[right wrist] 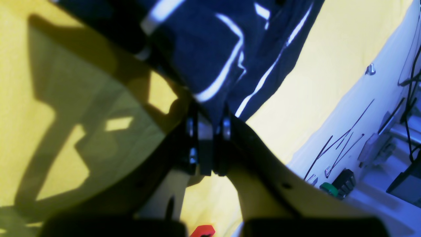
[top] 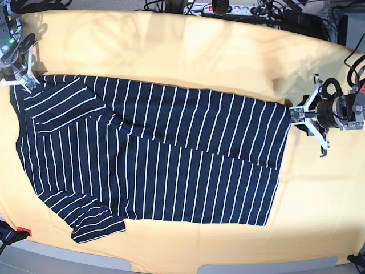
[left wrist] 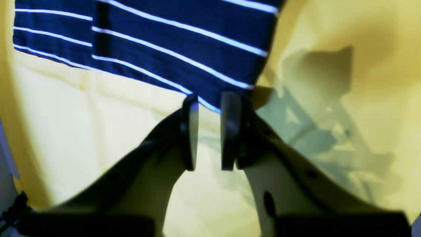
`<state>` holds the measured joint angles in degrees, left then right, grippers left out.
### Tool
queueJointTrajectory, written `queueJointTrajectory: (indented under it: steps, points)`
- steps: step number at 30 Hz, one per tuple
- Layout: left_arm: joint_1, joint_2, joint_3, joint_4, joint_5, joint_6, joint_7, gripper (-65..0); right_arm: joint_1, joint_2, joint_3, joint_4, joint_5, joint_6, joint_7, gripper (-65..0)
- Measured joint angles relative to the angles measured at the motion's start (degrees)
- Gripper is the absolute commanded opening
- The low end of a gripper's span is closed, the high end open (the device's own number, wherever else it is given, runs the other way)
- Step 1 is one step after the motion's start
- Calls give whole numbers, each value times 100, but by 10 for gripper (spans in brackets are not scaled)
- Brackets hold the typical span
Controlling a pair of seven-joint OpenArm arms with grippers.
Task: Fold the T-shirt properly
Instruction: 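Regrasp the shirt edges with both grippers near the collar side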
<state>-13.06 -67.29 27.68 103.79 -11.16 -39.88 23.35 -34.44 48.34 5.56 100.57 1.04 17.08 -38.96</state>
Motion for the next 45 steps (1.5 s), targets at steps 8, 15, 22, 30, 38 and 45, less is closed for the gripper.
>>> queueJointTrajectory:
  steps: [8, 15, 22, 30, 38, 45]
  points:
    - [195, 15, 11, -24, 101, -31, -55, -253, 0, 0, 0, 0, -2, -2, -2, -561]
    - [177, 168, 472, -614, 1405, -26, -1119, -253, 0, 4, 0, 0, 92, -149, -42, -541]
    - [-120, 490, 732, -935, 1502, 28, -1185, -253, 0, -11, -4, 0, 90, -190, -44, -541]
    - [-424, 745, 800, -1126, 1471, 52, -1134, -507, 0, -9, -4, 0, 90, -192, -42, -541]
    - [-649, 713, 841, -920, 1182, 13, -662, -650, 0, -11, -4, 0, 90, -190, -44, -541]
    - [-697, 522, 844, -575, 1180, 127, -553, -650, -2, -13, -4, 0, 92, -258, -44, -541]
